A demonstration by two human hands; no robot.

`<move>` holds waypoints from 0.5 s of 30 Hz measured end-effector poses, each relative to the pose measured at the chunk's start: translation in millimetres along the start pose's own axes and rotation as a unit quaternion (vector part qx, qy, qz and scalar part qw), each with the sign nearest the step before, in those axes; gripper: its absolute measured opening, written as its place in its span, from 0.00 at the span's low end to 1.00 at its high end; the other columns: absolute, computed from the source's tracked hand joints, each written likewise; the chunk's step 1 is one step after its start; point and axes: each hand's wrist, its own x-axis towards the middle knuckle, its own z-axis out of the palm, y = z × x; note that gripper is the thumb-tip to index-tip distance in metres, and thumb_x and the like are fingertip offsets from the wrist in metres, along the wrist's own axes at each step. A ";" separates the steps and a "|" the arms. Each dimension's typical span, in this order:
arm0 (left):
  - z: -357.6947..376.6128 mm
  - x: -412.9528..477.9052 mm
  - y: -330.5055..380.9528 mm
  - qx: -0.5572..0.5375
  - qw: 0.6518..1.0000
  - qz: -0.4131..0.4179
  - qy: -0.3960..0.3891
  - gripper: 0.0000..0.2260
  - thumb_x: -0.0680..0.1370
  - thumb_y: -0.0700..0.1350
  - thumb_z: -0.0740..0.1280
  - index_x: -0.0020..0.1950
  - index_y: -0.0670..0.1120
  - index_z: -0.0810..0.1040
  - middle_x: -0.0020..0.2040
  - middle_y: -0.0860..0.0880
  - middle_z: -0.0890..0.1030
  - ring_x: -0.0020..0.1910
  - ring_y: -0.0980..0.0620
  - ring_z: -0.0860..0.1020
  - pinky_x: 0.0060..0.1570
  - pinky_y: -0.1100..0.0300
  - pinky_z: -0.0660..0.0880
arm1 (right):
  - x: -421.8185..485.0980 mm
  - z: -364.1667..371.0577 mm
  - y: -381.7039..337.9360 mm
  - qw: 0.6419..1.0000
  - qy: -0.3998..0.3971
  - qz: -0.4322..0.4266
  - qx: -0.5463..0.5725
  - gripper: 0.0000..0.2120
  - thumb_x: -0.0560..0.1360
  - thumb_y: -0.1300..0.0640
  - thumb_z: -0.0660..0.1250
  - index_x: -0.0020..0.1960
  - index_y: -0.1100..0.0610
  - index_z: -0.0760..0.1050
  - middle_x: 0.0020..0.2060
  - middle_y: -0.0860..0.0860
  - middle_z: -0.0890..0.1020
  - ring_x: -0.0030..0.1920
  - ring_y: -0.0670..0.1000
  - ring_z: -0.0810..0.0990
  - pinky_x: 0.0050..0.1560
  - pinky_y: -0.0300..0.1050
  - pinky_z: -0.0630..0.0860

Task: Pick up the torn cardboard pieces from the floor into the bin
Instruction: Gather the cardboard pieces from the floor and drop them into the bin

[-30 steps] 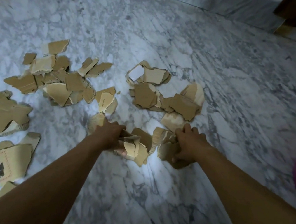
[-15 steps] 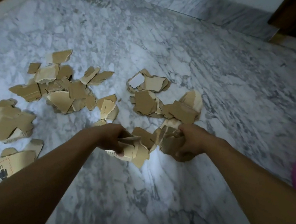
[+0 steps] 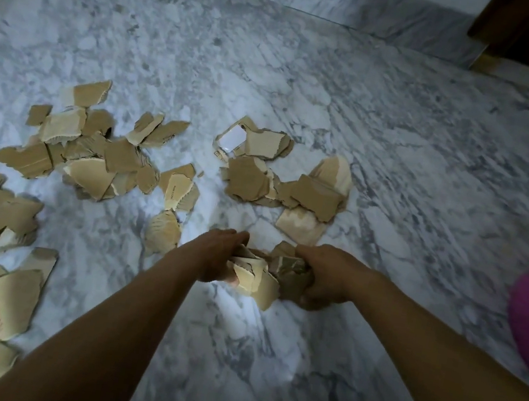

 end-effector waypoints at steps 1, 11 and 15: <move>0.7 -1.9 -1.7 -0.042 0.999 0.001 -0.003 0.20 0.71 0.46 0.77 0.51 0.51 0.66 0.61 0.50 0.78 0.58 0.46 0.76 0.52 0.54 0.74 | -1.2 -2.7 1.4 1.000 0.002 0.002 0.007 0.23 0.65 0.51 0.78 0.51 0.47 0.67 0.55 0.52 0.79 0.54 0.54 0.78 0.45 0.42 0.67; -12.9 -58.0 -60.3 -0.186 0.980 -0.055 -0.038 0.28 0.71 0.51 0.76 0.68 0.54 0.70 0.57 0.55 0.78 0.57 0.52 0.78 0.56 0.55 0.75 | 9.4 -5.6 -6.8 0.997 0.004 0.062 0.054 0.25 0.64 0.45 0.80 0.53 0.48 0.71 0.57 0.53 0.72 0.57 0.57 0.75 0.55 0.51 0.76; -19.8 -79.9 -88.5 -0.170 0.981 -0.079 -0.040 0.18 0.70 0.53 0.75 0.58 0.60 0.77 0.52 0.55 0.82 0.52 0.54 0.80 0.57 0.51 0.77 | 20.1 8.1 -27.0 0.994 0.010 0.108 -0.023 0.31 0.68 0.43 0.75 0.64 0.51 0.66 0.63 0.54 0.67 0.63 0.61 0.70 0.60 0.56 0.72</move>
